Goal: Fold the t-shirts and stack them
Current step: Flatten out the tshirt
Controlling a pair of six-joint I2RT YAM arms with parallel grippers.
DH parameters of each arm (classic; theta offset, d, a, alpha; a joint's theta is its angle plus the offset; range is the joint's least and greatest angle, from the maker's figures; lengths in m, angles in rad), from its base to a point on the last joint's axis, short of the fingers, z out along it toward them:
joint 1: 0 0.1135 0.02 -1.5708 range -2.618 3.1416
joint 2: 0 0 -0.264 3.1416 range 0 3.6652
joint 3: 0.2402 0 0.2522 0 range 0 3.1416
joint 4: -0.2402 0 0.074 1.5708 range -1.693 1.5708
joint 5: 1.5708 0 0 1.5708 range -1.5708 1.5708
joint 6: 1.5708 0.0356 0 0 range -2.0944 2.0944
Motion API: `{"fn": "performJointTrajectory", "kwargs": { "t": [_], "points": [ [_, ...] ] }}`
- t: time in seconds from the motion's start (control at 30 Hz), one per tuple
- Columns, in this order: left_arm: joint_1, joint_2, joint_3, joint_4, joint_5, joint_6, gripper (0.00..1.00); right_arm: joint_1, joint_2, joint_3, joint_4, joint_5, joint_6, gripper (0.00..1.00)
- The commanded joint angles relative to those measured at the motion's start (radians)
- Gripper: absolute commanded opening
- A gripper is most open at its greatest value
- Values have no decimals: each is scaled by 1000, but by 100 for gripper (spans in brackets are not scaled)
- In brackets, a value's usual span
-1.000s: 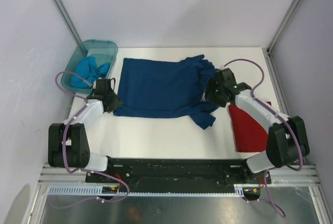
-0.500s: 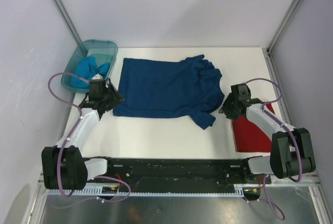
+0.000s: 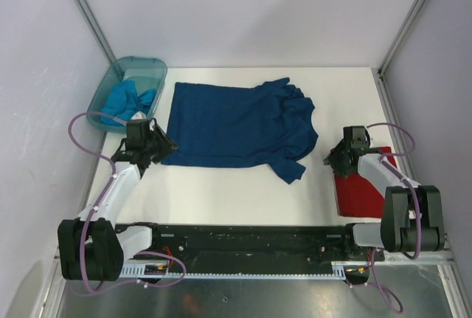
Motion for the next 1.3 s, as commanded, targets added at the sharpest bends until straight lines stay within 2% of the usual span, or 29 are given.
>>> {"fn": "performJointTrajectory", "kwargs": {
  "t": [0.0, 0.2, 0.43, 0.73, 0.8, 0.93, 1.0, 1.1, 1.27],
  "points": [
    [-3, -40, -50, 8, -44, -66, 48, 74, -85, 6, 27, 8, -9, 51],
    [-3, -6, -47, 17, -193, -164, 45, 304, -59, 30, 42, 78, 0, 54],
    [-3, 129, 29, 15, -338, -157, 39, 529, -32, 34, 44, 198, -11, 53],
    [-3, 196, 28, 16, -380, -183, 39, 650, 30, 40, 42, 261, -30, 52],
    [-2, 198, 29, 15, -381, -182, 39, 666, 42, 45, 36, 258, -26, 47],
    [-3, 189, 28, 14, -381, -182, 38, 717, 36, 62, 5, 277, -8, 18],
    [-3, 179, 28, 14, -378, -177, 36, 749, 16, 81, -22, 284, 5, 8],
    [-3, 157, 27, 15, -369, -172, 33, 789, -26, 117, -61, 284, 28, 1],
    [-3, 113, 17, 13, -354, -163, 28, 854, -50, 176, -86, 219, 68, 0]
  ]
}}
